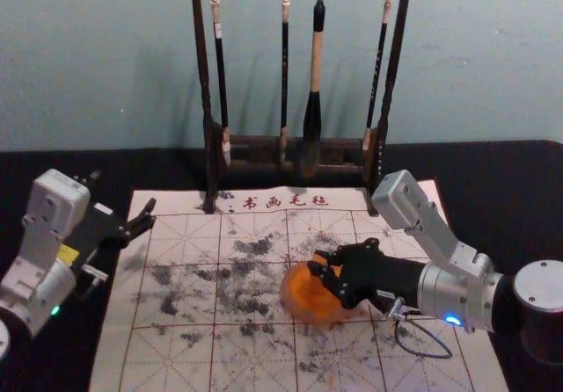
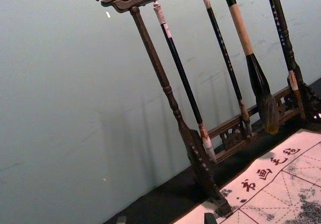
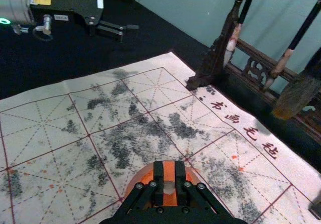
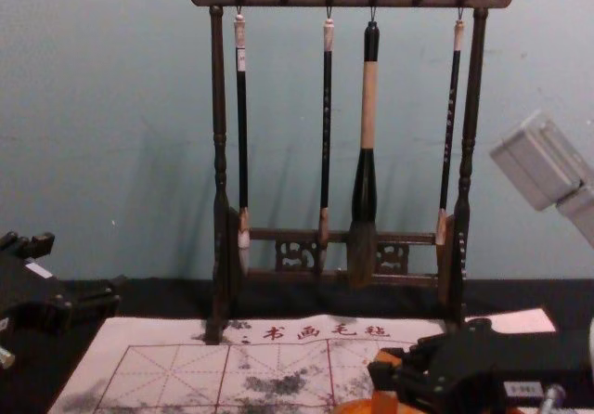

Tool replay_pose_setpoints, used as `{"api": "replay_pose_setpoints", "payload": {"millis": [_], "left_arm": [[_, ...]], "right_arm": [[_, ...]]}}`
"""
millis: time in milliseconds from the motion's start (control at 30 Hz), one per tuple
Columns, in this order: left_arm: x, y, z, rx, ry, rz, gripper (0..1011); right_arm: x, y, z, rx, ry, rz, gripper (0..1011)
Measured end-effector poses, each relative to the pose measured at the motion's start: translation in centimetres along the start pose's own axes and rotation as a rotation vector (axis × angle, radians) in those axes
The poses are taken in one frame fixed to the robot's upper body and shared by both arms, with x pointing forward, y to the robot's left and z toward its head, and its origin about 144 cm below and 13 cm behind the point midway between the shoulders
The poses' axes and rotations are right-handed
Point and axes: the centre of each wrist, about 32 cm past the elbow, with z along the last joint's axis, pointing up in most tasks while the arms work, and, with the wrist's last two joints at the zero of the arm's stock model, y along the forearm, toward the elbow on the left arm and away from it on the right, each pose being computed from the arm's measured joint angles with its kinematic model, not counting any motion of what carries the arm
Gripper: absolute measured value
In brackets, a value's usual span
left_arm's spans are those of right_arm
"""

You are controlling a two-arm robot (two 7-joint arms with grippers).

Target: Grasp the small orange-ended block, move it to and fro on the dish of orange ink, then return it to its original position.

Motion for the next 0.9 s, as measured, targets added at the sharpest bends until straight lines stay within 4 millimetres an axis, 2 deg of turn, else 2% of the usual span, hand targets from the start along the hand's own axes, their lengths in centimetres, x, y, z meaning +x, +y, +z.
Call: {"api": "replay_pose_setpoints", "payload": {"millis": [467, 900], "left_arm": [[0.0, 0.0, 0.0, 0.0, 0.0, 0.0, 1001], [0.0, 0.0, 0.0, 0.0, 0.0, 0.0, 1001]], "right_arm": [[0.6, -0.7, -0.2, -0.006, 0.016, -0.04, 79], [0.4, -2.2, -0.8, -0.015, 0.024, -0.054, 79]]}}
